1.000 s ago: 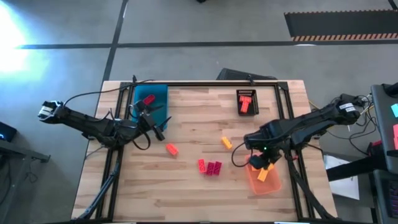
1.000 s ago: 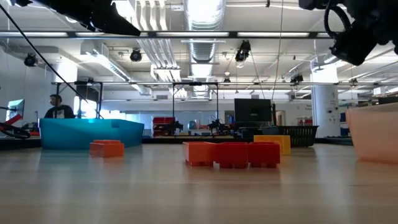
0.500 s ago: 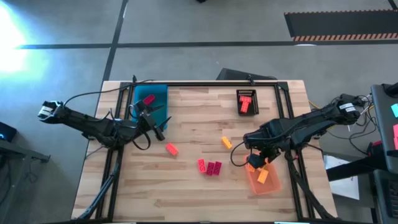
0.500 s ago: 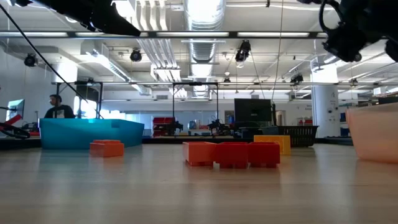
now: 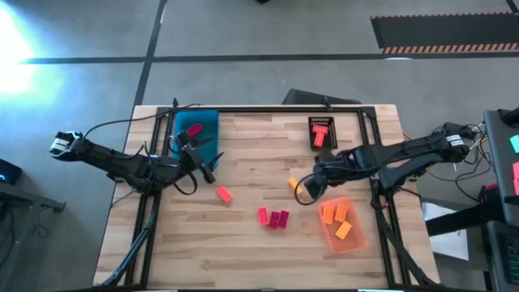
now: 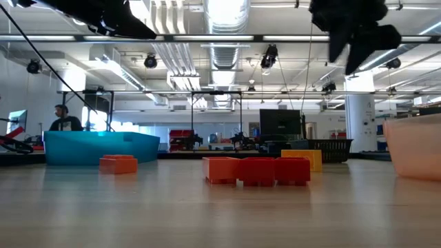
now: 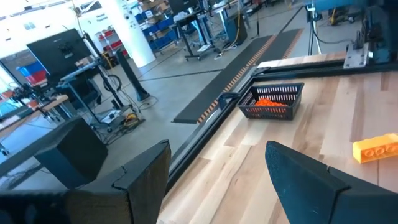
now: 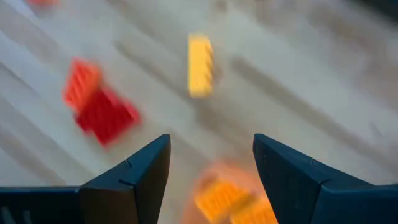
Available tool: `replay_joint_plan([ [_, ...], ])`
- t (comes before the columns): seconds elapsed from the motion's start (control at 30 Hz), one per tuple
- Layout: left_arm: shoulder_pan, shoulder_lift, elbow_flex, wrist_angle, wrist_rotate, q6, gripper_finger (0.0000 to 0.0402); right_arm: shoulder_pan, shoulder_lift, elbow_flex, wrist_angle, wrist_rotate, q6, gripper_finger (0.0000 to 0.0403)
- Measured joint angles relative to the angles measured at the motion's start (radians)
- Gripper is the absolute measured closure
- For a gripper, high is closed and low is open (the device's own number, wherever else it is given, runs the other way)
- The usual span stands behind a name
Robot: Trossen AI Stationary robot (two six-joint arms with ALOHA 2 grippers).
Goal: Sort & place blocks by color
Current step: Put the orange game piece into the black bin
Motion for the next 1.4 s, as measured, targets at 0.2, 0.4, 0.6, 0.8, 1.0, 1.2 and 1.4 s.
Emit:
replay_joint_plan([
  [0.2, -0.002, 0.0, 0.0, 0.0, 0.0, -0.031, 0.0155, 0.0, 0.0, 0.009, 0.169, 0.158, -0.113, 0.0184],
  [0.4, -0.015, 0.0, 0.0, 0.0, 0.097, -0.061, 0.0155, 0.0, 0.0, -0.031, 0.309, 0.186, -0.267, 0.0184],
  [0.6, -0.023, 0.035, 0.001, -0.031, 0.327, -0.208, 0.0155, 0.0, 0.0, -0.065, 0.326, 0.223, -0.342, 0.0184],
  [0.8, -0.021, 0.135, 0.07, -0.31, 0.475, -0.388, 0.0155, 0.001, 0.0, -0.085, 0.326, 0.223, -0.373, 0.0184],
  [1.0, -0.015, 0.3, 0.177, -0.541, 0.699, -0.375, 0.0156, 0.001, 0.0, -0.087, 0.326, 0.223, -0.41, 0.0184],
  [1.2, -0.013, 0.456, 0.243, -0.709, 0.753, -0.187, 0.0156, 0.001, 0.0, -0.087, 0.327, 0.254, -0.434, 0.0184],
  [1.4, -0.005, 0.561, 0.267, -0.702, 0.754, -0.005, 0.0156, 0.001, 0.0, -0.088, 0.328, 0.257, -0.435, 0.0184],
])
